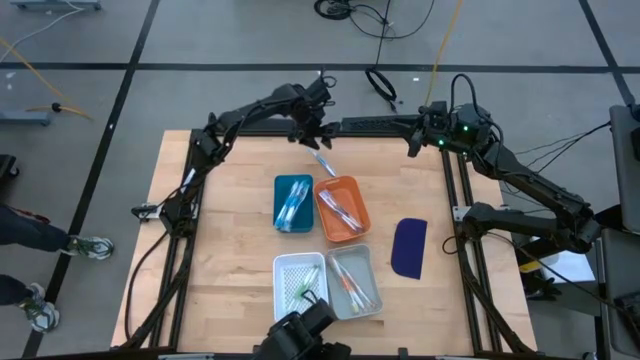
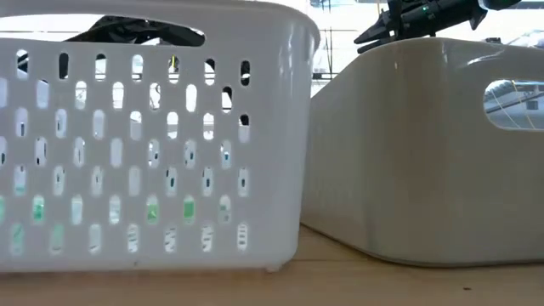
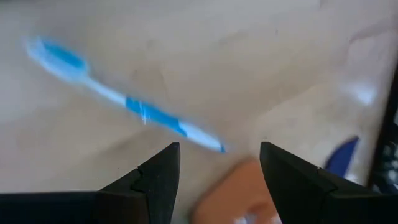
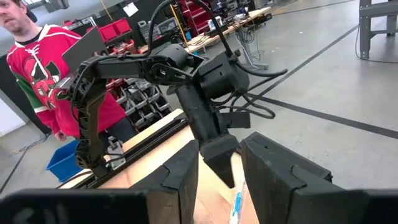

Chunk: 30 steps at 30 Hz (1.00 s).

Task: Pick & Place Toothbrushes
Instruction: Adjust the blue toothbrush on the blue bin

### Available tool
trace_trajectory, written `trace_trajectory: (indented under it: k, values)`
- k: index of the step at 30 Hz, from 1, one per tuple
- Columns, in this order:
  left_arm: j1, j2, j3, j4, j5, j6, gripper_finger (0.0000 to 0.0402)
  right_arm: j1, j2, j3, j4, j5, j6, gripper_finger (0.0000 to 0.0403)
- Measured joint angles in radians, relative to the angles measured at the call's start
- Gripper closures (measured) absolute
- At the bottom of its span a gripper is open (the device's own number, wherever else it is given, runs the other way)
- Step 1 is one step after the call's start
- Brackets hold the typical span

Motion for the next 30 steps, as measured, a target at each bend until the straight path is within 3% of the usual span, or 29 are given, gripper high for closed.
trace_trajectory:
  k: [7,11,15,20,30]
  values:
    - [0.003,-0.033,0.001,-0.048,0.056,0.001,0.0179,0.0,0.0,0.0,0.005,0.0,0.0,0.0287]
    - [0.016,-0.079,0.001,-0.104,0.077,0.084,0.0179,0.0,0.0,0.0,0.008,0.0,-0.002,0.0287]
    - [0.049,-0.128,0.002,-0.217,0.043,0.287,0.0179,0.0,0.0,0.0,0.02,0.0,-0.003,0.0287]
    - [0.126,-0.142,0.002,-0.304,-0.038,0.679,0.0179,0.0,0.0,0.0,0.036,0.0,-0.004,0.0287]
    - [0.292,-0.125,0.001,-0.324,-0.046,1.087,0.0179,-0.001,0.0,0.0,0.055,0.003,-0.004,0.0287]
